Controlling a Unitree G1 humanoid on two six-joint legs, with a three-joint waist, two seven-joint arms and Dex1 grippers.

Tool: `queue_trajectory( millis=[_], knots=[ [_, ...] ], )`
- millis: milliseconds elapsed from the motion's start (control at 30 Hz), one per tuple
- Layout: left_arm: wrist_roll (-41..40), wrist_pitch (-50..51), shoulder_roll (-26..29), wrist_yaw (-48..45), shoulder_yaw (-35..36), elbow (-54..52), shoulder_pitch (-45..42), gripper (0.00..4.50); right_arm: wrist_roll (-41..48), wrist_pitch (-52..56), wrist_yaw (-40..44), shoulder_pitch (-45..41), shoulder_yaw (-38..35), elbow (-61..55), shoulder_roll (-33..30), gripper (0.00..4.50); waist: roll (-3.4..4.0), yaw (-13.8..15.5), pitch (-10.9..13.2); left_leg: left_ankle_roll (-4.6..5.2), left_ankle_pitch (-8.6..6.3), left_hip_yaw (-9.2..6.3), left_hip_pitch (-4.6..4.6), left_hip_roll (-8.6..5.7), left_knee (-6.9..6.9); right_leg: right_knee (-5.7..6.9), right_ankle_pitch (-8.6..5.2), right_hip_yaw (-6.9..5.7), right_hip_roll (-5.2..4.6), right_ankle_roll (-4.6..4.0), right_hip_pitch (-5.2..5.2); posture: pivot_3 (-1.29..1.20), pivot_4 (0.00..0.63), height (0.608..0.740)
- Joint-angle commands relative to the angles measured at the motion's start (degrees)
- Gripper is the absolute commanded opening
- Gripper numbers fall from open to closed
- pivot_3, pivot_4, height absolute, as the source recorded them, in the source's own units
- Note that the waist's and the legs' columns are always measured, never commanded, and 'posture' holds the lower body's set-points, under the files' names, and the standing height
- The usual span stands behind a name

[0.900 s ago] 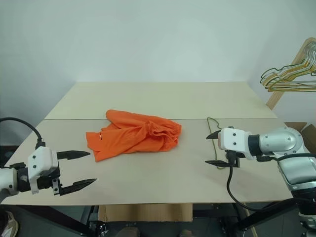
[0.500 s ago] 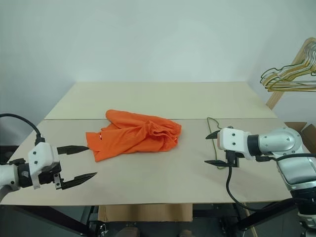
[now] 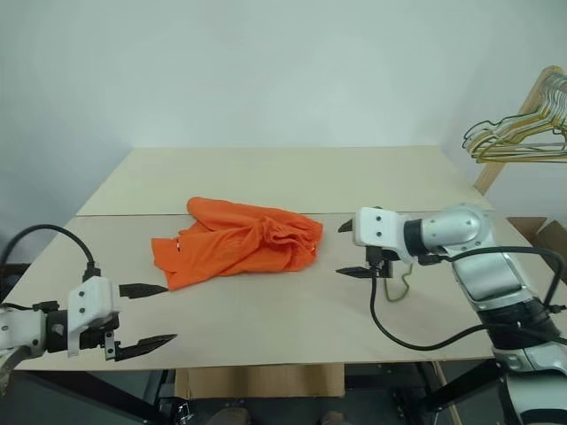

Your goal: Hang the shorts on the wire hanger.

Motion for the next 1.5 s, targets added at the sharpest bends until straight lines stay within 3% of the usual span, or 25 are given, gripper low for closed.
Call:
queue_trajectory(
  millis=[33, 233, 367, 900, 1033, 1367, 1500],
  knots=[
    [2.29, -1.5, 0.79, 0.87, -1.84, 1.57, -2.62, 4.5, -7.71, 5.49, -7.06, -6.98, 6.62, 2.36, 7.99, 4.47, 0.01, -0.16, 0.0, 0.0, 0.0, 0.03, 0.01, 0.01, 0.0, 0.03, 0.04, 0.0, 0.0, -0.07, -0.01, 0.16, 0.0, 0.74],
    [3.3, -1.71, 0.49, 1.48, -2.87, 1.98, -3.33, 4.5, -20.38, 3.29, -17.94, -11.98, 14.56, 9.03, 17.47, 4.47, 0.01, 0.18, 0.0, -0.09, -0.02, 0.07, -0.09, -0.01, 0.0, 0.26, 0.03, 0.01, 0.0, -0.17, -0.18, 0.16, 0.0, 0.74],
    [4.02, -2.11, 0.59, 1.59, -3.2, 1.7, -2.07, 4.5, -23.83, 4.78, -21.35, -15.42, 16.98, 14.86, 23.49, 4.47, 0.01, 0.1, 0.0, -0.23, -0.04, 0.08, -0.09, -0.04, 0.0, 0.38, 0.0, 0.01, -0.03, -0.18, -0.25, 0.16, 0.0, 0.74],
    [5.49, -2.15, 0.49, 2.83, -4.32, 1.29, -1.18, 4.5, -29.13, 2.43, -25.78, -20.51, 19.24, 34.13, 32.87, 4.47, 0.03, -1.25, 0.01, -0.32, 0.01, 0.02, -0.03, -0.02, -0.03, 0.56, -0.04, 0.0, 0.01, -0.25, -0.27, 0.18, 0.0, 0.74],
    [5.83, -2.15, 0.4, 3.03, -4.6, 1.38, -1.34, 4.5, -28.94, 1.16, -26.73, -20.85, 18.31, 36.73, 33.94, 3.57, 0.04, -1.64, 0.02, -0.33, 0.01, 0.01, -0.02, -0.02, -0.04, 0.57, -0.04, 0.01, 0.01, -0.25, -0.27, 0.18, 0.0, 0.74],
    [6.95, -2.47, 0.33, 3.23, -5.12, 2.6, -1.57, 4.5, -29.48, -1.32, -27.32, -20.47, 18.47, 37.01, 34.76, 0.02, 0.05, -1.78, 0.02, -0.33, 0.01, -0.02, -0.02, -0.02, -0.06, 0.57, -0.05, 0.0, 0.01, -0.25, -0.27, 0.17, 0.0, 0.74],
    [10.29, -4.12, -0.46, 6.41, -6.55, 6.02, -4.78, 4.5, -29.73, -1.61, -27.34, -19.85, 18.7, 36.76, 34.84, 0.02, 0.05, -1.75, 0.03, -0.33, 0.02, -0.03, -0.01, -0.02, -0.06, 0.6, -0.05, 0.0, 0.02, -0.26, -0.27, 0.17, 0.0, 0.74]
  ],
)
